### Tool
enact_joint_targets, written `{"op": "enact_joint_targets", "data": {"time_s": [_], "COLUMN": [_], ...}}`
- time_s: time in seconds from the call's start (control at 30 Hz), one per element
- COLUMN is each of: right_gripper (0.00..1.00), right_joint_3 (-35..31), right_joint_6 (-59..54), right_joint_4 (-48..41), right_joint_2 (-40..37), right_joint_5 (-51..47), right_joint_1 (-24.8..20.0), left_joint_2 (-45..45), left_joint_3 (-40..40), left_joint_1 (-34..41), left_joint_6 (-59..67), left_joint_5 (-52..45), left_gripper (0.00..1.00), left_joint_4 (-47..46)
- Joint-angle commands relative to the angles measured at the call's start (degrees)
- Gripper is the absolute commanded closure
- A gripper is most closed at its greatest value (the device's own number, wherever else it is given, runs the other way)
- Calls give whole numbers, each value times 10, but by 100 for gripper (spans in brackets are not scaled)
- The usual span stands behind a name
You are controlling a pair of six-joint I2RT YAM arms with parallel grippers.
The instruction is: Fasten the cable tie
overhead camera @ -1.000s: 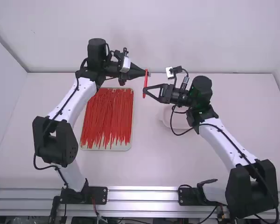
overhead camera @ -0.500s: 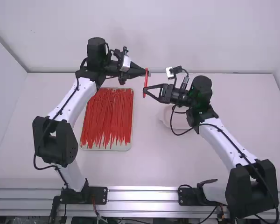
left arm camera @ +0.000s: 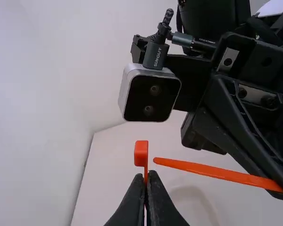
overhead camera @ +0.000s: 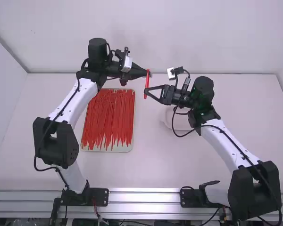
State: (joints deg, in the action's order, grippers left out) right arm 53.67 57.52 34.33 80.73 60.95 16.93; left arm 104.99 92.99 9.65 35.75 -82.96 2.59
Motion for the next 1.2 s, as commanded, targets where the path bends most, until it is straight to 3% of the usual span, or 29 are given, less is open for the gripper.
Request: {"op": "enact_joint_targets", "data": {"time_s": [0.0, 1.17], "right_gripper": [100, 100], "right_joint_3": [14, 14], "right_joint_6": [-10, -14], "right_joint_4": [2, 4], "right_joint_2": [-2, -2], "right_joint_5": [5, -6], "right_joint_1": [7, -7], "left_joint_2": [-9, -9], "left_joint_3": [-1, -1], "left_joint_1": [-1, -3], "left_joint_6": [-4, -4], "left_joint_5": [-15, -15], "left_gripper": [98, 98], "left_joint_4": [0, -6]}}
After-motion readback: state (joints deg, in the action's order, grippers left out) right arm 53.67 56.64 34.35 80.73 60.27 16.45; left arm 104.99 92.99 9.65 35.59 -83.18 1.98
